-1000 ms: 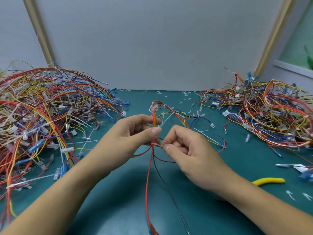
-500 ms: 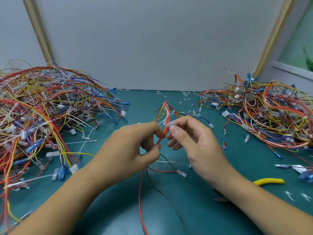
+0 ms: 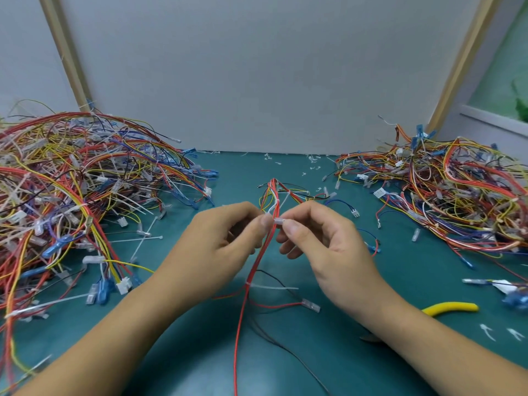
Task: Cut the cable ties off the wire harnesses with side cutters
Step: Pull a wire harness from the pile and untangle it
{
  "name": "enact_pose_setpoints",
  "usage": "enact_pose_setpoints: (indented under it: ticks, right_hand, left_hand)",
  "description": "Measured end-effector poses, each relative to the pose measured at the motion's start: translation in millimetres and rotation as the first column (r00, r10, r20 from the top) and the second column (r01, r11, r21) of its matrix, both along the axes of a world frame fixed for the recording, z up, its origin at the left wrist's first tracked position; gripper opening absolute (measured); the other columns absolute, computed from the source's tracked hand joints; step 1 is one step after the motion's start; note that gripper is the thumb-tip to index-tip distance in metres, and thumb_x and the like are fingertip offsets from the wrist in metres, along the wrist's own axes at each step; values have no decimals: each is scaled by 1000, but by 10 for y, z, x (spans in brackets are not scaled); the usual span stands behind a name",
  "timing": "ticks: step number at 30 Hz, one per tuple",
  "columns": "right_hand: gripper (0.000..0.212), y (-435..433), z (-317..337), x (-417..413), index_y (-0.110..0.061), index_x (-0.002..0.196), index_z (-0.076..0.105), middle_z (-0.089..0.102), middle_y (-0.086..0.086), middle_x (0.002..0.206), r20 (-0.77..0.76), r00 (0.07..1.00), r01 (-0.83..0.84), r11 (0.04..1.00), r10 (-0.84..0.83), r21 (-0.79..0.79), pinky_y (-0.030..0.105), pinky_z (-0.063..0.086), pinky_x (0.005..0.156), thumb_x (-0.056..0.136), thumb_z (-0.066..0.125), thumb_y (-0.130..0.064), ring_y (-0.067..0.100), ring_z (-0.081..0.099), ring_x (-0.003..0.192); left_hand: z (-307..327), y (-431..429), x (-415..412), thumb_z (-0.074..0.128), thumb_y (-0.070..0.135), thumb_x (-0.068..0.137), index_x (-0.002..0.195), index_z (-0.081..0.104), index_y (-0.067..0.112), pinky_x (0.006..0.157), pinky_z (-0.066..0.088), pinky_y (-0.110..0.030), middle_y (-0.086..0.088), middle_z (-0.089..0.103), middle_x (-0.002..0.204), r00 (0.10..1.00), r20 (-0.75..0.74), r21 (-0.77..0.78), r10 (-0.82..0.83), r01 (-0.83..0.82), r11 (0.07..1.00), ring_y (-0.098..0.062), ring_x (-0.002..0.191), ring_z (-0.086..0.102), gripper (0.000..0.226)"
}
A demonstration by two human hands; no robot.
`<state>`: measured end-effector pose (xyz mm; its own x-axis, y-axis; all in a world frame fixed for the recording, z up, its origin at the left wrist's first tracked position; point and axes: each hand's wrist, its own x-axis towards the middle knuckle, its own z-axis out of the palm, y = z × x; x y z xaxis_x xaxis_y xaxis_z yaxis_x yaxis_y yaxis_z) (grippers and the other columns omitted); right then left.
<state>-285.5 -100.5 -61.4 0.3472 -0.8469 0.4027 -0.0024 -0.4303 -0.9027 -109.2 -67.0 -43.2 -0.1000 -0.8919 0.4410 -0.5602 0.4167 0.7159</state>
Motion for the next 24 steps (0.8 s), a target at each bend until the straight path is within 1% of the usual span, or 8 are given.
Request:
enact_pose_setpoints:
  ticks: [3, 7, 11, 14, 17, 19, 22, 24]
  right_hand:
    - [12, 5, -9, 5, -19, 88, 68, 69, -1, 77, -26, 1000, -9, 1000, 8, -11, 25, 52, 69, 91, 57, -24, 14, 64, 72]
    - [11, 11, -15, 3, -21, 88, 68, 69, -1, 78, -70, 998, -8, 1000, 6, -22, 30, 54, 71, 90, 58, -26, 17, 65, 75]
    - [11, 34, -7, 5, -21, 87, 67, 69, 4, 78, -90, 996, -7, 1000, 4, -29, 47, 54, 72, 89, 58, -27, 30, 63, 76]
    - [9, 37, 11, 5, -21, 86, 67, 68, 8, 79, -79, 997, 4, 1000, -5, -6, 47, 53, 70, 85, 60, -28, 33, 62, 75]
    - [14, 19, 40, -1, -18, 90, 67, 70, 0, 78, 2, 1000, -9, 996, 9, 85, 33, 54, 67, 84, 58, -27, 17, 64, 69]
    - [16, 12, 54, -5, -15, 92, 67, 69, -3, 79, 39, 999, -36, 993, 31, 115, 34, 53, 67, 87, 57, -26, 13, 64, 70]
    - [10, 13, 59, -10, -11, 93, 68, 70, -3, 79, 64, 997, -56, 991, 49, 121, 37, 54, 68, 97, 58, -13, 14, 65, 72]
    - [17, 11, 66, -15, -11, 94, 69, 70, -2, 78, 95, 994, -61, 988, 48, 140, 34, 55, 66, 99, 53, -7, 15, 64, 72]
  left_hand:
    - [10, -41, -22, 58, 44, 93, 83, 69, 17, 70, 55, -30, 7, 67, 67, 986, -168, 114, -4, 23, 993, -11, 67, 67, 31]
    - [30, -54, -14, 64, 18, 90, 90, 73, 12, 66, 54, -20, 3, 70, 69, 939, -342, 140, -21, 73, 987, -8, 65, 64, 11]
    - [38, -31, -6, 68, 4, 87, 88, 74, 11, 68, 54, -19, -3, 74, 74, 927, -374, 108, -33, 78, 991, -7, 66, 64, 9]
    - [49, -6, -7, 73, 3, 85, 86, 74, 13, 71, 55, -21, -4, 74, 76, 945, -324, 39, -45, 61, 997, -11, 68, 67, 10]
    - [50, 35, -25, 73, 13, 81, 85, 74, 18, 69, 51, -16, 2, 73, 75, 986, -151, -102, -64, 49, 994, -11, 69, 67, 6]
    - [46, 54, -40, 72, 13, 80, 85, 74, 18, 69, 48, -13, 6, 70, 73, 997, -24, -175, -74, 69, 982, -10, 70, 65, 7]
    - [45, 56, -42, 77, 8, 80, 90, 76, 13, 70, 45, -12, 4, 67, 75, 993, 90, -232, -79, 98, 968, -10, 71, 64, 11]
    - [47, 52, -36, 76, 10, 82, 91, 75, 14, 70, 44, -12, 3, 66, 74, 996, 87, -271, -35, 57, 961, -9, 72, 62, 9]
